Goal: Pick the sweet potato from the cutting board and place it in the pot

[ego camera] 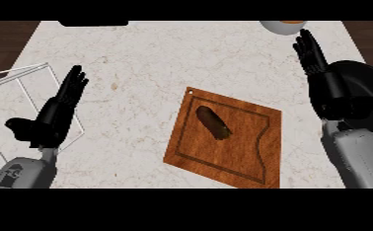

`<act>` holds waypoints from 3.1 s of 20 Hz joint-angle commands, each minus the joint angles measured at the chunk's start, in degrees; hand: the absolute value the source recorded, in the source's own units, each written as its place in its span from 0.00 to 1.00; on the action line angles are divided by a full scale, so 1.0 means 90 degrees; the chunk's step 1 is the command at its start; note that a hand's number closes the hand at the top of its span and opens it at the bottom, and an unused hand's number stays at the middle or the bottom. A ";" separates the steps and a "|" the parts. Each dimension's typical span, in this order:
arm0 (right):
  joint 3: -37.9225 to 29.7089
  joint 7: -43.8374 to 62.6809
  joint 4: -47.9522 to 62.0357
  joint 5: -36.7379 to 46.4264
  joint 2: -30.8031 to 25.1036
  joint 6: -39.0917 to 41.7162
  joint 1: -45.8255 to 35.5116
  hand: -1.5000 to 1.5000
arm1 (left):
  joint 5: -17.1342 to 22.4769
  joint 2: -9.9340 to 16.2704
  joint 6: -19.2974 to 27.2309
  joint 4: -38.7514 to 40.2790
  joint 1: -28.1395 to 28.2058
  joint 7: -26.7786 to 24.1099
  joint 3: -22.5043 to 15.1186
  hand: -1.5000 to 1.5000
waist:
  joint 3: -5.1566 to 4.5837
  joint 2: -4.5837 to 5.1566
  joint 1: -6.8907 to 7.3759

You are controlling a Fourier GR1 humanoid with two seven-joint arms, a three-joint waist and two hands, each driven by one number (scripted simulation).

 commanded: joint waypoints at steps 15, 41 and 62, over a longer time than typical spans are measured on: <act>0.3062 -0.2241 0.0580 0.1690 -0.1198 0.5176 -0.3992 0.00 | 0.0095 -0.0703 0.0652 -0.0327 -0.1415 0.0622 0.0056 0.50 | -0.0175 0.0194 0.0672; 0.6109 -0.2862 0.2235 0.5570 0.0040 0.4239 -0.5185 0.00 | -0.0024 -0.0517 0.0652 -0.0607 -0.0956 0.0936 0.0680 0.50 | -0.0194 -0.0024 -0.0014; 0.5529 -0.3290 0.2955 0.7433 0.0650 0.3311 -0.4266 0.00 | -0.0562 -0.0984 0.0654 -0.1125 -0.0569 0.1080 0.0774 0.50 | -0.0191 -0.0042 -0.0031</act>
